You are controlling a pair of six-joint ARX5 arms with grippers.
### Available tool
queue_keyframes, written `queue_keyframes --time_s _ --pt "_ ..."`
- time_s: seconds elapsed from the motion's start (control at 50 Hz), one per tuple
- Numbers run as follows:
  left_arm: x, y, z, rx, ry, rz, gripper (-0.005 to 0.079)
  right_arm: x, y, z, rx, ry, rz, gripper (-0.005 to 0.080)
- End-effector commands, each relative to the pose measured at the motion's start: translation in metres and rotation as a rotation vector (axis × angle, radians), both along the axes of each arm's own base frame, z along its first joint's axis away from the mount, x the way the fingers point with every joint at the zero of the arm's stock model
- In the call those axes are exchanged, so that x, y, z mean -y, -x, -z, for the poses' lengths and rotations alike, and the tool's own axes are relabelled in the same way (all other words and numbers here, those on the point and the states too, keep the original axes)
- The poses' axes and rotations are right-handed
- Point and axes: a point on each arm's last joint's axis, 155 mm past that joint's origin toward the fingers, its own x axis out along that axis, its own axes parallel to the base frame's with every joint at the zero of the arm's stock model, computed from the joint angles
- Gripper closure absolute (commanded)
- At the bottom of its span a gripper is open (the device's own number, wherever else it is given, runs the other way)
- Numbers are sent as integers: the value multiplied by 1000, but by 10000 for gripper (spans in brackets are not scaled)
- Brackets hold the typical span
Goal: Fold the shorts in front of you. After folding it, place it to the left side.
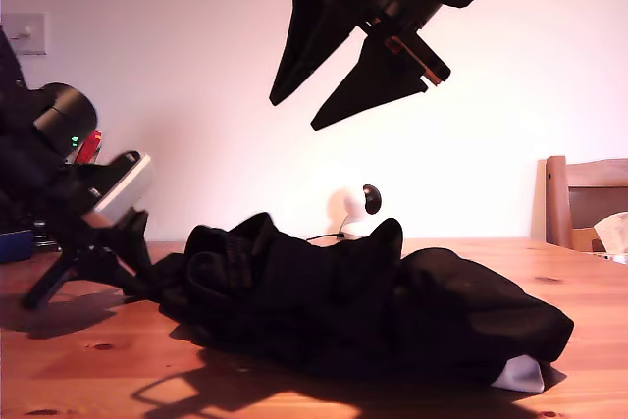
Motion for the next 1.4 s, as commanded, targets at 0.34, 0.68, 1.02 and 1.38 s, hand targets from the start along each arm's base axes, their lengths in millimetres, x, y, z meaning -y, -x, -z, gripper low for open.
queue_keyframes --time_s 0.34,0.68,1.02,1.38 --pt "-4 34 -5 -140 -33 -137 763 4 6 3 -22 24 -7 382" --pt "-8 61 -46 -227 47 -271 763 4 17 9 27 86 -119 382" --pt "-10 94 -58 -378 116 -394 763 -7 34 15 -16 91 -133 308" --pt "6 144 -48 -604 117 -474 763 -2 49 74 -109 282 -143 241"
